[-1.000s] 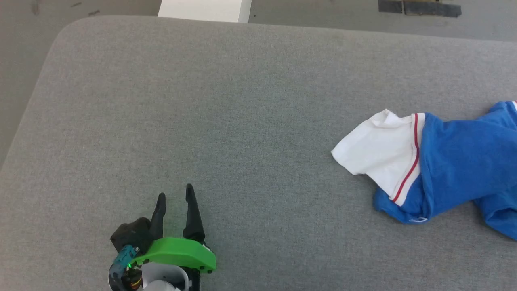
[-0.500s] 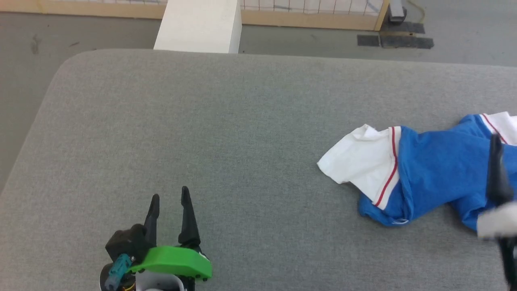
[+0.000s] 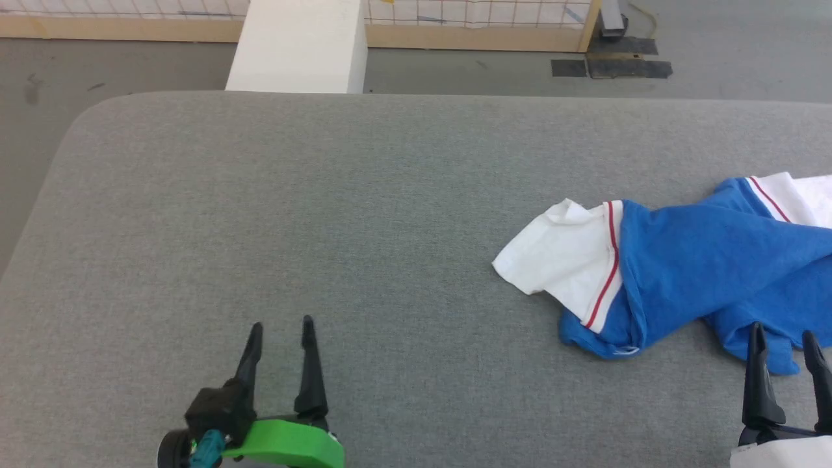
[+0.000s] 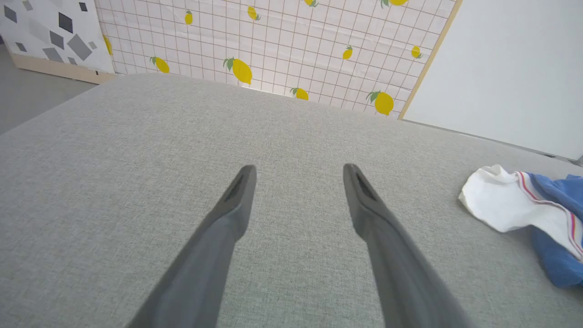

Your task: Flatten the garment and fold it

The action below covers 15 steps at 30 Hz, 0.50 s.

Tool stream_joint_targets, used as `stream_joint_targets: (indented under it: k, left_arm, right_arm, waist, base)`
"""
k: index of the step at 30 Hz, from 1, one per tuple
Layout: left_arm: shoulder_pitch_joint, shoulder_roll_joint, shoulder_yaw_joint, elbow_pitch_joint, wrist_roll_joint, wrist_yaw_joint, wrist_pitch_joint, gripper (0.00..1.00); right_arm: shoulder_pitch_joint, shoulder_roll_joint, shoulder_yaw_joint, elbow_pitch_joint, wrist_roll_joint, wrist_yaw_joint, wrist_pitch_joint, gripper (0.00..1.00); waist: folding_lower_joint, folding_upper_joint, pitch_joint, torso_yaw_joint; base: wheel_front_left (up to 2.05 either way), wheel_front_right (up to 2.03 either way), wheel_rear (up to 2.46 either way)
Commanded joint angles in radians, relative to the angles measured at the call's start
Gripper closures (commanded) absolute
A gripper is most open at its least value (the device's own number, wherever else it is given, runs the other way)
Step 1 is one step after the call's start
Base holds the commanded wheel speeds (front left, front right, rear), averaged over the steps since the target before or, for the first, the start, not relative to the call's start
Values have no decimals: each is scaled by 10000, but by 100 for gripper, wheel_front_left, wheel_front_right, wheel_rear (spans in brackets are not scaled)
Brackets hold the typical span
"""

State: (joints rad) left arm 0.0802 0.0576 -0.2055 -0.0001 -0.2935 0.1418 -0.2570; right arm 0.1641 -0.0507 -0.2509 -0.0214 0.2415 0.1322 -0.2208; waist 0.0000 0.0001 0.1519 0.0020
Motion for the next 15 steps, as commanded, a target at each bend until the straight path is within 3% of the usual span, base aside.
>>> stream_joint_targets:
  k: [1,6,11,15]
  left_arm:
    - [-234,60,-87,-24,222,-146,-47,0]
    - [-1610,340,-624,-31,688,-584,549,0]
    - [-3852,300,-1518,358,926,-1291,2317,0]
    - [-5415,66,-2082,1228,588,-1568,3569,0]
  right_arm:
    - [-193,3,5,30,-26,-15,-104,0]
    - [-472,3,-107,-39,-38,-15,-157,0]
    - [-675,4,-160,32,38,-15,-197,0]
    - [-892,4,-56,78,76,-15,-226,0]
  waist:
    - [0,-1,61,-114]
    - [0,-1,347,-166]
    - [0,-1,805,-121]
    - [0,-1,1192,-158]
  base:
    - [0,0,0]
    - [0,0,0]
    - [0,0,0]
    - [0,0,0]
